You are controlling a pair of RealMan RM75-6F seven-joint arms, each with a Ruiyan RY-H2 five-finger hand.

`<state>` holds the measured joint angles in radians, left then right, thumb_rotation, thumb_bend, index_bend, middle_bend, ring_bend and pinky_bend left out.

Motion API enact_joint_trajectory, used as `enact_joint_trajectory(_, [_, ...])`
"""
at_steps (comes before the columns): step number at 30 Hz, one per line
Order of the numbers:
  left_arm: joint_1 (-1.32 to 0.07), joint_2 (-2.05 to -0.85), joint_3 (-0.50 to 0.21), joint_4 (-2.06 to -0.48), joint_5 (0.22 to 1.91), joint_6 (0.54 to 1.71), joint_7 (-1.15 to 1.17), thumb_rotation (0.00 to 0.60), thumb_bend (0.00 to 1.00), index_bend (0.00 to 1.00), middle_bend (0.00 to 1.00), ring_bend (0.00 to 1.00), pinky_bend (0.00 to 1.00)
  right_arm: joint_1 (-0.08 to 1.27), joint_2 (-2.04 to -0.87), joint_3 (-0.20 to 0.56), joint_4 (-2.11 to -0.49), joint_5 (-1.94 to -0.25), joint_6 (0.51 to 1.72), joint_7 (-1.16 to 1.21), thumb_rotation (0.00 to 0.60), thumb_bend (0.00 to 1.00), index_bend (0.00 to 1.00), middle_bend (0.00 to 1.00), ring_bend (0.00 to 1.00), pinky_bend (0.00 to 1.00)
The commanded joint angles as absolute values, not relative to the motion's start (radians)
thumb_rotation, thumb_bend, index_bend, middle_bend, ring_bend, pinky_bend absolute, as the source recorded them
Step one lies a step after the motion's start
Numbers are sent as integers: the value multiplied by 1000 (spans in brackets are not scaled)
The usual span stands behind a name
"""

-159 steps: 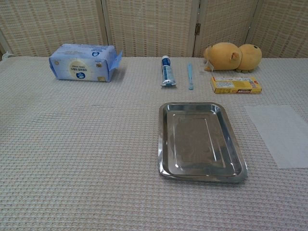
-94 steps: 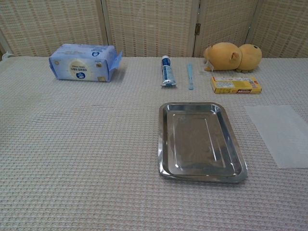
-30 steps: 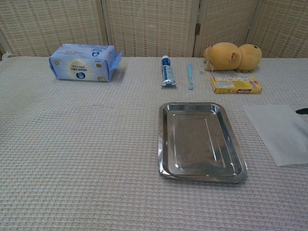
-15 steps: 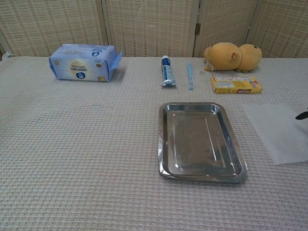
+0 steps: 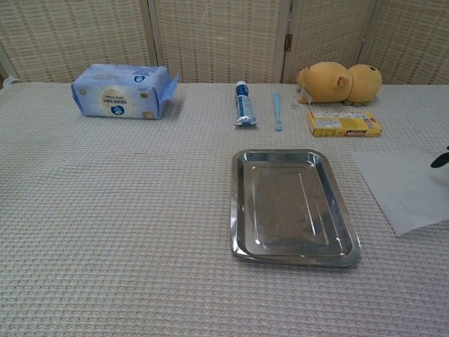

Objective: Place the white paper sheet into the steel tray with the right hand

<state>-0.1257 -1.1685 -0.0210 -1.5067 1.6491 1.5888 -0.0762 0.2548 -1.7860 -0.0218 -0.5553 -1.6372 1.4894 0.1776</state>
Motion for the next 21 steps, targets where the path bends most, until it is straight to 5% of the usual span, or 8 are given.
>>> enact_joint_trajectory(1, [-126, -1168, -21, -1507, 1649, 1589, -76, 600, 214, 0, 0, 0, 2, 258, -1796, -13, -535, -1653, 1557, 195, 600, 551, 780, 266, 120, 0])
enact_joint_trajectory(21, [-125, -1155, -22, -1516, 1645, 1587, -106, 600, 214, 0, 0, 0, 2, 310, -1813, 51, -621, -1684, 1812, 200, 600, 553, 780, 312, 195, 0])
